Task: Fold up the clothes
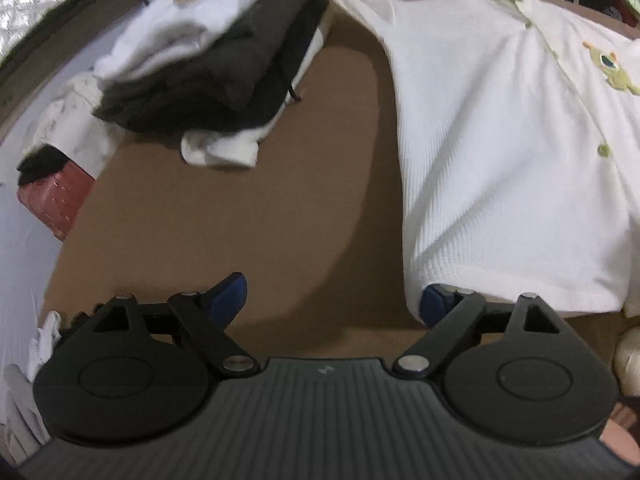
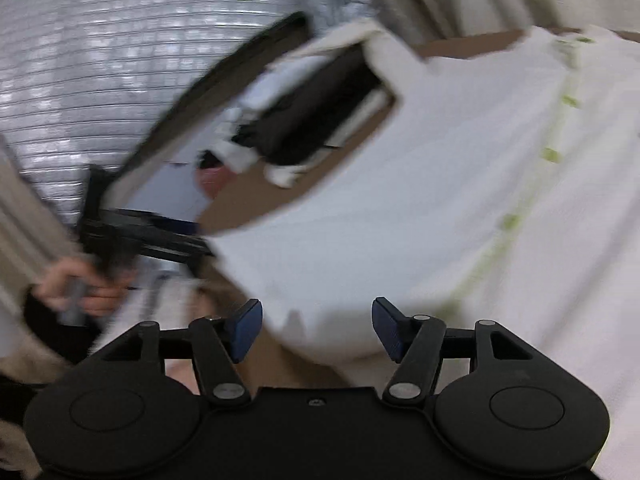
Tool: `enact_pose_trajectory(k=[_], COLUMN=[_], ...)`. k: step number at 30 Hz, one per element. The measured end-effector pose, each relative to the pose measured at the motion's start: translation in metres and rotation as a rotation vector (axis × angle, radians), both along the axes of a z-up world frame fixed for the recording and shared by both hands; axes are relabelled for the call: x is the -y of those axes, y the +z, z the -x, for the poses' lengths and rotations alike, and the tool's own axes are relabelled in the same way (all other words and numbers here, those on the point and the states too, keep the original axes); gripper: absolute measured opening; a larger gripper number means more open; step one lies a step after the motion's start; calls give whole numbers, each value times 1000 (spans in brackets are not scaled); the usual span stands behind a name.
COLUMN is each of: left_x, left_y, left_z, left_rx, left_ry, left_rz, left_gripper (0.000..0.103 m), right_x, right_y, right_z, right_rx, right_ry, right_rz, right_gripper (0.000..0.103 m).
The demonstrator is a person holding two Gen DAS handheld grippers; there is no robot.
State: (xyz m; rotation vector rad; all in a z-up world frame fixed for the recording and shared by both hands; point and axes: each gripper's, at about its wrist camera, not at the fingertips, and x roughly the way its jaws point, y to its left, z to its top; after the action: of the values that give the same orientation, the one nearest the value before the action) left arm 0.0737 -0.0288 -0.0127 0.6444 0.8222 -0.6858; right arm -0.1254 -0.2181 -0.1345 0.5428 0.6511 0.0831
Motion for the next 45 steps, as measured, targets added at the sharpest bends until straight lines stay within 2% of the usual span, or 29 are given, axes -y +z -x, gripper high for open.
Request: enact_pose_trajectory(k=[5, 9, 11, 15, 17, 23, 24, 28, 31, 35, 37, 40, 42, 43, 44, 45], left_x=[-5, -10, -19, -41, -54, -89, -96, -118, -115, -69, -40, 5, 29, 36, 39, 40], left_y=[12, -12, -24, -45, -48, -34, -30, -17, 5, 58, 91, 129, 136, 135, 128, 119], left_z=[19, 16, 2, -53, -67, -70, -68, -69, -76, -71, -73, -101, -123, -134, -146, -158], left_rx=[89, 64, -35, -319, -434, -587, -592, -595, -506, -383, -324, -265, -240, -223, -218, -216], left_ry=[-59, -78, -60, 148, 203, 280, 287, 340, 385, 301, 282, 337, 348, 337, 353, 375], left_rz=[-32, -111, -43, 76, 155, 274, 290, 365, 375, 390, 430, 494, 538, 562, 588, 615], left_gripper=[100, 103, 103, 103, 103, 103, 103, 103, 103, 103, 103, 103, 103, 103, 103, 103], right_x=[-17, -31, -30, -15, -6, 9, 11, 23, 27, 24, 25, 26, 33, 43, 55, 65], right_y=[-17, -30, -28, -31, -34, -43, -46, -58, -49, -14, 11, 54, 91, 113, 129, 143], right_z=[-6, -10, -9, -7, -5, 7, 7, 8, 10, 3, -12, -43, -59, -66, -74, -87], right_rx=[-95, -170, -163, -181, -185, -184, -185, -170, -138, -71, -47, -6, 21, 55, 77, 71], right_ry=[26, 47, 42, -19, -48, -100, -113, -179, -201, -191, -187, -171, -176, -200, -200, -184], right_rz=[117, 211, 213, 187, 157, 92, 71, -47, -73, 43, 129, 268, 280, 187, 52, -64], right_gripper=[66, 67, 67, 67, 67, 67, 67, 67, 67, 67, 67, 67, 67, 67, 67, 67])
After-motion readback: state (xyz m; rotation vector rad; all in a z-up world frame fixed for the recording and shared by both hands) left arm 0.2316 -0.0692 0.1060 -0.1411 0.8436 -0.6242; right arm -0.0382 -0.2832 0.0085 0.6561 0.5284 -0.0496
